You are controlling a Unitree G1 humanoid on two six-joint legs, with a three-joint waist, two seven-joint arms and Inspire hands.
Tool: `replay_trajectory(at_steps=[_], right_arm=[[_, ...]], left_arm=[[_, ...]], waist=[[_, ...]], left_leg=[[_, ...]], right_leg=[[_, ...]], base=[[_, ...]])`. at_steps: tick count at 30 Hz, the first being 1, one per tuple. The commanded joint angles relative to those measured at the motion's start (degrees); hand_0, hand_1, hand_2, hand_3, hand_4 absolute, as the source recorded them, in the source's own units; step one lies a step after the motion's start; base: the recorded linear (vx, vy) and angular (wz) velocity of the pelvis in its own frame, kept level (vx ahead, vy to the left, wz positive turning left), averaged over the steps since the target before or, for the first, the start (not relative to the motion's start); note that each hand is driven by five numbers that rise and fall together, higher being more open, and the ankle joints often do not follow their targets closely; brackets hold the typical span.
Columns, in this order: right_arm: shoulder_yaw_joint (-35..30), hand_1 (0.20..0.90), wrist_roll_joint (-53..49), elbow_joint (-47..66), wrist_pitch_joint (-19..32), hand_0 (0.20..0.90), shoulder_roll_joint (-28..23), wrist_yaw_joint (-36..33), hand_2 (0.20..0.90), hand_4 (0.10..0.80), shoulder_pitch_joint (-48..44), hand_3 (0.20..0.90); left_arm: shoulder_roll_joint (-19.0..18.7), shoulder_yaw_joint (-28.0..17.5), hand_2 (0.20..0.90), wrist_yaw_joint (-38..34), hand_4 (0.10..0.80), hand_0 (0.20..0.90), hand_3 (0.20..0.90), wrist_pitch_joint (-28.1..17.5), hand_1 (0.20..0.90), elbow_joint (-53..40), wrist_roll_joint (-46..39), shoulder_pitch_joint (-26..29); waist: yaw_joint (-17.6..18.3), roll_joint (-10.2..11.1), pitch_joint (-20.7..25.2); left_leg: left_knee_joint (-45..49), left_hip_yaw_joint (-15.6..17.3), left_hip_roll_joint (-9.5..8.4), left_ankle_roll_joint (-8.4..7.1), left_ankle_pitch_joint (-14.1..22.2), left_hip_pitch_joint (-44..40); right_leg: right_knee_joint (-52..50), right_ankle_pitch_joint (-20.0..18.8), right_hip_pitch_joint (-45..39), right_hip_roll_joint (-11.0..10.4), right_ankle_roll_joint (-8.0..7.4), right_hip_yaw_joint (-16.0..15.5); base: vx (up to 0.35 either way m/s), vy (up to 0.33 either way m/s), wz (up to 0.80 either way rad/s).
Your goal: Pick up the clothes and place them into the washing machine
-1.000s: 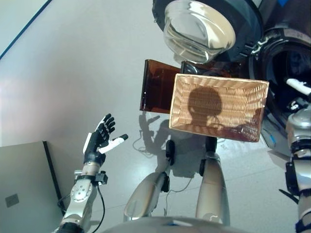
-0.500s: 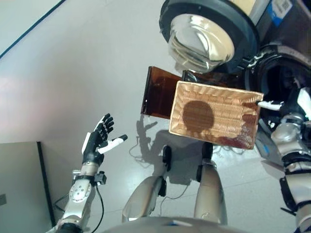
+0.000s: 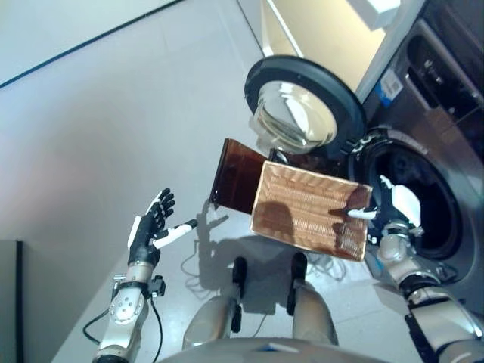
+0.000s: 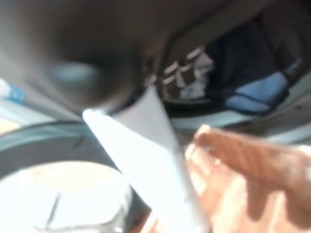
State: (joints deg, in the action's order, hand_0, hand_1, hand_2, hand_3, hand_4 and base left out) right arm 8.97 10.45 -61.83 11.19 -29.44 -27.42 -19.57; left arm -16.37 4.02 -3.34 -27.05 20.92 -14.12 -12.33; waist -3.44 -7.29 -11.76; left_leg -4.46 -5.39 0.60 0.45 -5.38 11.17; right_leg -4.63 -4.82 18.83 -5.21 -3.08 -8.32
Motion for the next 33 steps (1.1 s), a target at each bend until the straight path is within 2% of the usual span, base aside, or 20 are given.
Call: replay_trajectory(at_steps=[1,5,10,13,15,17,18,20,23,26,33], right_arm=[[0.0,0.900,-4.2,2.1,3.7,0.900,-0.7,-0.5,0.900,0.800,1.3,0.900],[1.7,0.900,-0.3,1.8,2.7,0.900,-0.8,-0.9,0.900,0.800,2.2,0.900],[4.9,0.900,8.1,-2.8,-0.6,0.900,-3.3,-2.7,0.900,0.800,-0.1,0.900],[4.3,0.900,6.3,-4.4,-0.5,0.900,-2.6,-2.6,0.900,0.800,-1.0,0.900],[2.7,0.900,2.9,-4.3,0.2,0.900,-1.5,-2.5,0.900,0.800,-1.2,0.900],[1.1,0.900,-4.9,-1.3,2.6,0.900,0.1,-0.3,0.900,0.800,-1.2,0.900],[1.0,0.900,-5.0,-1.2,2.5,0.900,0.1,-0.2,0.900,0.800,-1.2,0.900],[0.8,0.900,-9.5,-1.0,3.4,0.900,-0.3,1.3,0.900,0.800,-2.8,0.900],[-0.1,0.900,-13.9,-3.1,4.0,0.900,-1.0,1.8,0.900,0.800,-6.1,0.900],[-2.0,0.900,-18.7,-5.4,4.6,0.900,-2.3,1.7,0.900,0.800,-9.5,0.900],[-2.9,0.900,-20.5,-7.6,4.2,0.900,-6.8,1.4,0.900,0.800,-13.9,0.900]], left_arm=[[-0.7,-4.3,0.900,-3.3,0.800,0.900,0.900,-4.4,0.900,-1.0,1.7,-0.3],[-0.4,-5.5,0.900,-3.2,0.800,0.900,0.900,-4.5,0.900,-1.7,2.5,-1.5],[-0.8,-6.5,0.900,-2.6,0.800,0.900,0.900,-4.0,0.900,-2.3,3.6,-2.8],[-0.9,-6.6,0.900,-2.6,0.800,0.900,0.900,-3.9,0.900,-2.2,3.6,-2.9],[-1.1,-6.7,0.900,-2.7,0.800,0.900,0.900,-3.8,0.900,-2.3,3.5,-2.8],[-1.7,-6.5,0.900,-3.0,0.800,0.900,0.900,-3.8,0.900,-2.7,3.3,-1.9],[-1.7,-6.5,0.900,-3.0,0.800,0.900,0.900,-3.8,0.900,-2.7,3.3,-1.9],[-2.3,-6.2,0.900,-2.8,0.800,0.900,0.900,-4.1,0.900,-3.7,2.3,-0.7],[-2.2,-5.9,0.900,-1.8,0.800,0.900,0.900,-4.3,0.900,-6.2,0.5,-1.1],[-2.3,-4.7,0.900,-0.3,0.800,0.900,0.900,-4.6,0.900,-7.7,-1.5,-1.9],[-3.0,-2.8,0.900,1.1,0.800,0.900,0.900,-4.5,0.900,-9.7,-3.6,-2.2]], waist=[[0.3,2.7,3.3],[0.4,3.3,3.9],[-0.2,3.3,4.2],[-0.4,3.3,4.2],[-0.5,3.2,4.0],[-0.4,2.9,2.3],[-0.4,2.9,2.3],[-0.7,1.5,-0.6],[-1.5,-0.6,-2.5],[-2.3,-2.3,-3.3],[-2.9,-5.0,-4.5]], left_leg=[[-0.5,0.3,-1.57,-3.33,3.6,-0.8],[-0.5,0.1,-1.40,-3.33,3.9,-1.4],[-0.5,-0.1,-1.38,-3.41,3.8,-0.9],[-0.5,-0.1,-1.36,-3.41,3.6,-0.4],[-0.5,-0.3,-1.42,-3.37,3.4,0.1],[-0.5,-0.3,-1.54,-3.38,2.8,1.7],[-0.5,-0.3,-1.54,-3.38,2.8,1.8],[-0.5,-0.4,-1.73,-3.42,1.9,4.1],[-0.5,0.0,-2.13,-3.28,1.0,6.2],[-0.5,0.1,-2.35,-3.10,0.3,8.1],[-0.5,0.2,-3.10,-3.16,-0.3,11.0]], right_leg=[[4.3,2.5,-4.7,0.4,-1.01,0.2],[4.5,2.6,-5.7,0.3,-1.03,-0.2],[4.9,2.4,-5.5,0.3,-1.15,-0.6],[4.7,2.3,-4.9,0.2,-1.16,-0.6],[4.4,2.2,-4.2,0.3,-1.10,-0.5],[3.3,1.9,-1.8,0.5,-0.97,-0.2],[3.2,2.0,-1.7,0.5,-0.96,-0.1],[0.7,1.9,2.4,0.2,-0.67,0.2],[-1.4,2.1,6.0,-0.2,-0.45,0.7],[-3.2,2.5,8.9,-0.8,-0.33,1.0],[-7.5,4.0,14.1,-2.2,-0.15,1.7]], base=[[0.049,0.012,-0.04],[0.032,0.001,0.06],[-0.006,-0.010,0.08],[-0.014,-0.007,0.00],[-0.030,-0.011,0.00],[-0.129,-0.022,-0.01],[-0.229,-0.013,-0.02],[-0.215,0.013,-0.01],[-0.123,0.034,-0.02],[-0.045,0.024,-0.04],[-0.017,0.012,0.03]])
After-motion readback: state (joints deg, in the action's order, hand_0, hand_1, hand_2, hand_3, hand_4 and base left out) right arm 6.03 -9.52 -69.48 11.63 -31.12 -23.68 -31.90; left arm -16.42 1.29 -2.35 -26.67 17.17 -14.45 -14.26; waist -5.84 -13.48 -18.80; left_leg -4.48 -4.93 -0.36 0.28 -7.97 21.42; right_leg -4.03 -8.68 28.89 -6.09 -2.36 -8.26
